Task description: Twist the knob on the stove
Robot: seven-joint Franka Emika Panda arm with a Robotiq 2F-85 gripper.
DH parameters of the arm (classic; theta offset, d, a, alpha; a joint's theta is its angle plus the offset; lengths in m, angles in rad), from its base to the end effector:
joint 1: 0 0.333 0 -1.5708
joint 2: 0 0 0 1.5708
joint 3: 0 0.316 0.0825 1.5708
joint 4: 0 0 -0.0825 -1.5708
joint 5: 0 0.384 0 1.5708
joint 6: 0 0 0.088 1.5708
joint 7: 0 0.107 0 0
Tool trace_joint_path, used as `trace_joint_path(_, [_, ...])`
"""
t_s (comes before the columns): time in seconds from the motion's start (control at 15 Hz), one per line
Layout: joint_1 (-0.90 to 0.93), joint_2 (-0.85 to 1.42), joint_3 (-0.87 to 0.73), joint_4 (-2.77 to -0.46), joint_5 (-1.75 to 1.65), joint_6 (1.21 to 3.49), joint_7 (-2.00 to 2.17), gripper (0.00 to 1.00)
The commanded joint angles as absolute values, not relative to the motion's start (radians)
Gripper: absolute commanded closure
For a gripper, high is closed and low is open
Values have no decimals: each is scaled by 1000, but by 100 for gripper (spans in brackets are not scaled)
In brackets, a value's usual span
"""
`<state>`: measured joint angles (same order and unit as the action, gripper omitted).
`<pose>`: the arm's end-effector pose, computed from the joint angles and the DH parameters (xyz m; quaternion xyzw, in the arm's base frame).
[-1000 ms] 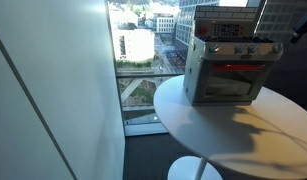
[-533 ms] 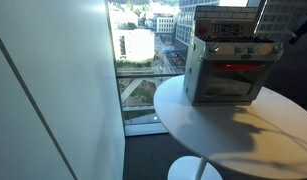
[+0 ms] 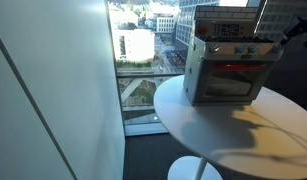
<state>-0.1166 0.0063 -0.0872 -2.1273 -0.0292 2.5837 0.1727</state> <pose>0.5672 -0.1166 0.4553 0.9594 -0.1722 0.2229 0.0140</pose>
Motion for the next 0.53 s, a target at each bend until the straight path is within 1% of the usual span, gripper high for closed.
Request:
trace_joint_path(0.0, [-110, 25, -91, -2128, 34, 2627, 130, 0])
trace_joint_path(0.47, [-102, 38, -84, -2132, 131, 2672, 57, 0])
